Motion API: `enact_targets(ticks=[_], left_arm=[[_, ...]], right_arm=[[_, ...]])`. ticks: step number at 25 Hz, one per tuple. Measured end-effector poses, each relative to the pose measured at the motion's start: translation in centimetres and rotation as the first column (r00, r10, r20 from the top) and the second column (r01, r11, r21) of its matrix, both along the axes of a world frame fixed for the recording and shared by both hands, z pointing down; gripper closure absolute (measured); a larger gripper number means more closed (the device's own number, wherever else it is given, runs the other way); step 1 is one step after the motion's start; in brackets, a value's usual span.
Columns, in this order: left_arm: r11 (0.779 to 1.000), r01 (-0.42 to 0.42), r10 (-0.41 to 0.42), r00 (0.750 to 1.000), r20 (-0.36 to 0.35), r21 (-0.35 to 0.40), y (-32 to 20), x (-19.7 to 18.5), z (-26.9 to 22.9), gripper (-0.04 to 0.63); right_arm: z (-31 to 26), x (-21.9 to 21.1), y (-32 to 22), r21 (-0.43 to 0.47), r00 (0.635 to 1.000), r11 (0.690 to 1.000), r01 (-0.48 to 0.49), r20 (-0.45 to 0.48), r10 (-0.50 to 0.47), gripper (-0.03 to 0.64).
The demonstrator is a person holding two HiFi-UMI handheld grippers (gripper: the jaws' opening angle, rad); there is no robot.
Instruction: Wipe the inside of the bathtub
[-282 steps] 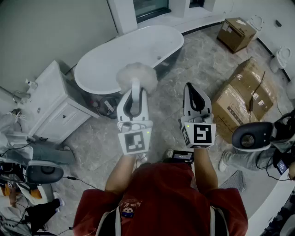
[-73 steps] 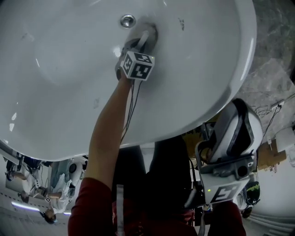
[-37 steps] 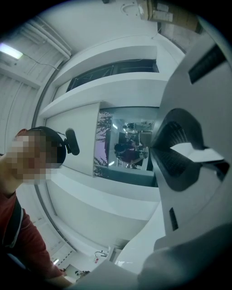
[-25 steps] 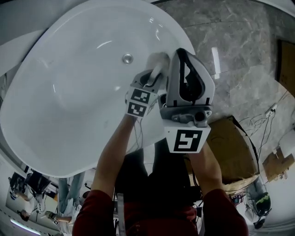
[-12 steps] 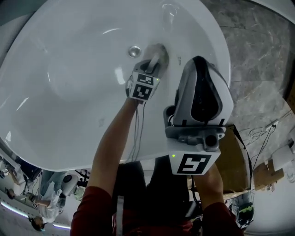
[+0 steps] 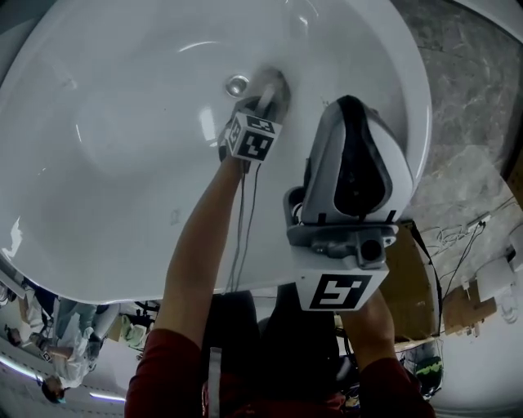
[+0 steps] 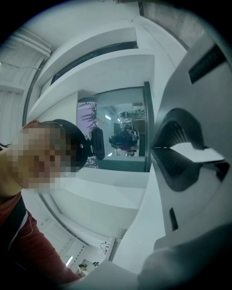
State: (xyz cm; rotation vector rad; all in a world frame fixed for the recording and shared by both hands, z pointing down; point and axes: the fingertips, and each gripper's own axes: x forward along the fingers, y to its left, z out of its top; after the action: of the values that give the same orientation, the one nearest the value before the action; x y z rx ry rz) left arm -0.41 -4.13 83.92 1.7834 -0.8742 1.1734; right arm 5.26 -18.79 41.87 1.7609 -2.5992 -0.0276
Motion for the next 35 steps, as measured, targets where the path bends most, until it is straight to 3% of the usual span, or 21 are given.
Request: enact_targets(ticks=[6,9,11,14,19,28,32,35], left_arm=[[0.999,0.032,-0.031,0.999,0.018,-0.027,0.1,-0.2,-0.5,0.506],[0.996,0.089,-0.089,0.996,0.019,-0.028,0.5,-0.7,-1.7,0.506],[0.991,0.133,-0.133,0.991,-0.022,-0.011,0.3,-0.8,-3.7,0.506],[0.983,0.169,-0.16,0.98,-0.121,0.07,-1.2,-0.6,-8.7,0.506],[0.941,0.304,-0.25,0.921,-0.3,0.148,-3.0,-0.2,-19.6,0.506],[0.899,0.381,-0.221,0.819,-0.529,0.215,-7.0,3.3,-35.8,0.506],[0.897,0.384,-0.203,0.797,-0.569,0.218,-9.3,5.3,-38.4,0.506],[0.903,0.371,-0.194,0.801,-0.567,0.216,-10.1,6.6,-37.8,0.506]], right_arm=[[-0.3,-0.4,0.3,-0.008,1.0,1.0,0.019,-0.019,-0.019,0.604],[-1.6,-0.8,0.7,0.006,0.999,1.0,0.027,-0.028,-0.027,0.604],[-2.9,-1.1,0.9,0.022,0.999,0.999,0.038,-0.035,-0.037,0.604],[-5.1,-1.3,1.3,0.052,0.997,0.997,0.051,-0.053,-0.048,0.604],[-9.2,-0.7,2.2,0.086,0.996,0.995,0.042,-0.077,-0.035,0.604],[-18.4,1.2,2.7,0.174,0.992,0.985,-0.011,-0.121,0.033,0.604],[-20.5,2.3,3.0,0.202,0.99,0.979,-0.037,-0.124,0.063,0.604],[-20.6,2.7,3.1,0.205,0.99,0.978,-0.042,-0.122,0.068,0.604]])
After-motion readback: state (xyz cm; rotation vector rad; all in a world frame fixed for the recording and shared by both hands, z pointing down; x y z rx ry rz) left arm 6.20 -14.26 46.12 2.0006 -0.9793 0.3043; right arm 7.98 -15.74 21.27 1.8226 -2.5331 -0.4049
